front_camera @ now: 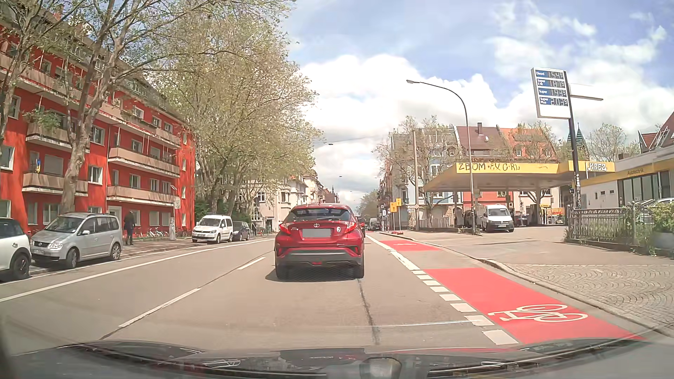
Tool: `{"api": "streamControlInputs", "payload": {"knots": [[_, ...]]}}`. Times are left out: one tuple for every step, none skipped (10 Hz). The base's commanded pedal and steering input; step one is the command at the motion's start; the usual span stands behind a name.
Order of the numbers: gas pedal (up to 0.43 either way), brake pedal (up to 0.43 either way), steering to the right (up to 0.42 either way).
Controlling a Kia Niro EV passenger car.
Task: Follow the waypoints while adhering to traffic rules and regulations
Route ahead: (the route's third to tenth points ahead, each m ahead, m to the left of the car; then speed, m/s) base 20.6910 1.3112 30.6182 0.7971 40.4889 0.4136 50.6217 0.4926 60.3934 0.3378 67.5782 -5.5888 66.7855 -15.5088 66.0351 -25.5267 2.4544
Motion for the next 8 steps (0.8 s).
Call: {"api": "streamControlInputs", "payload": {"knots": [[0.098,0.0,-0.001],[0.118,0.0,-0.002],[0.13,0.0,-0.002],[0.13,0.0,-0.002],[0.13,0.0,-0.001],[0.138,0.0,-0.002],[0.138,0.0,-0.002],[0.138,0.0,-0.001]]}}
